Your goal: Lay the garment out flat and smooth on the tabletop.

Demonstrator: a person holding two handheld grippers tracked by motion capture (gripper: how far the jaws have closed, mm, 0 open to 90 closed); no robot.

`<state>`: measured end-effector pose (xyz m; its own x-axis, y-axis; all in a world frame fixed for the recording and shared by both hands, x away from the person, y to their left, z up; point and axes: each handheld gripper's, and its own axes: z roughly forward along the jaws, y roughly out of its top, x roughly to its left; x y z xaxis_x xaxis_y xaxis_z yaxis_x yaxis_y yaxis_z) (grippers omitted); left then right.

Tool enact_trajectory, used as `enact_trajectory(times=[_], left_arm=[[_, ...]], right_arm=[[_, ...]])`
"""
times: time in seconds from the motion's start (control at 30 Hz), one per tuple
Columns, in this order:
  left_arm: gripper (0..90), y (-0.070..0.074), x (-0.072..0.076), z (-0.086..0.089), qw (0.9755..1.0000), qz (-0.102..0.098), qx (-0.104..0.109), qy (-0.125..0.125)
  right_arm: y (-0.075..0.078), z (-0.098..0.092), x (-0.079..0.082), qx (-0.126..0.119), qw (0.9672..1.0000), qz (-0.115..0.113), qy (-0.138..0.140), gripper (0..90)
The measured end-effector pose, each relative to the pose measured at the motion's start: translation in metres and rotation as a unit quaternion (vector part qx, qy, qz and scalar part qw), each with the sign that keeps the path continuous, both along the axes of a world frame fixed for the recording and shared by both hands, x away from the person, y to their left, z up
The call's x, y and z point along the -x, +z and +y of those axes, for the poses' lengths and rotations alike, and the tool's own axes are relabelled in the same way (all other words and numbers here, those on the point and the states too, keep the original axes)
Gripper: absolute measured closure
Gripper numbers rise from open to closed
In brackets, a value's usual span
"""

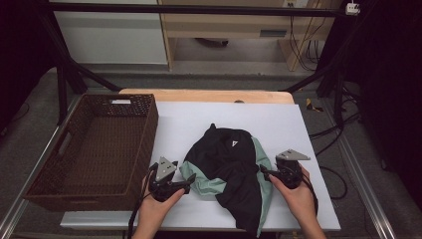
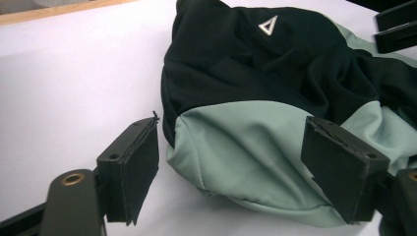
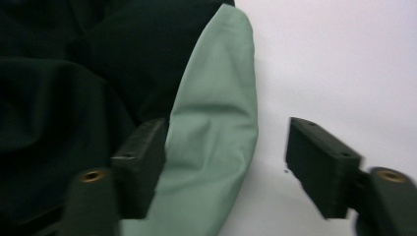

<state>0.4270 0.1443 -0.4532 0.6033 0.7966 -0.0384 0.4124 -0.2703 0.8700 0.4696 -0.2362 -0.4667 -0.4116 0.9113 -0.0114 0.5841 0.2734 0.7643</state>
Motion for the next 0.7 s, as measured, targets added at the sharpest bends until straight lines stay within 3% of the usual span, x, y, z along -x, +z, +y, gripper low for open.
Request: enact_trajectory(times=[0.07, 0.13, 0.2, 0.37, 0.57, 0.7], left_arm=[[21.5, -0.001, 0.0, 0.002, 1.0, -0.001, -0.001, 0.002], [21.5, -0.001, 0.0, 0.002, 1.0, -0.001, -0.002, 0.003], [21.5, -0.001, -0.001, 0.002, 1.0, -0.002, -0.002, 0.004], [21.3, -0.001, 0.0, 0.001, 0.9999, -0.009, -0.006, 0.007], [21.3, -0.002, 0.0, 0.001, 0.9999, -0.009, -0.005, 0.007], [21.3, -0.006, 0.0, -0.002, 0.9999, -0.004, -0.011, 0.004]], right_arm=[[-0.002, 0.002, -0.008, 0.012, 0.9998, 0.011, -0.007, 42.0], [-0.005, 0.002, -0.014, 0.002, 0.9997, 0.025, -0.007, 47.4], [-0.009, 0.002, -0.015, 0.009, 0.9994, 0.032, -0.004, 55.9], [-0.01, 0.006, -0.009, 0.011, 0.9996, 0.02, 0.015, 80.8], [0.004, 0.008, 0.012, 0.015, 0.9996, 0.005, 0.026, 84.2], [0.019, 0.005, 0.036, 0.013, 0.9993, -0.007, 0.033, 84.2]])
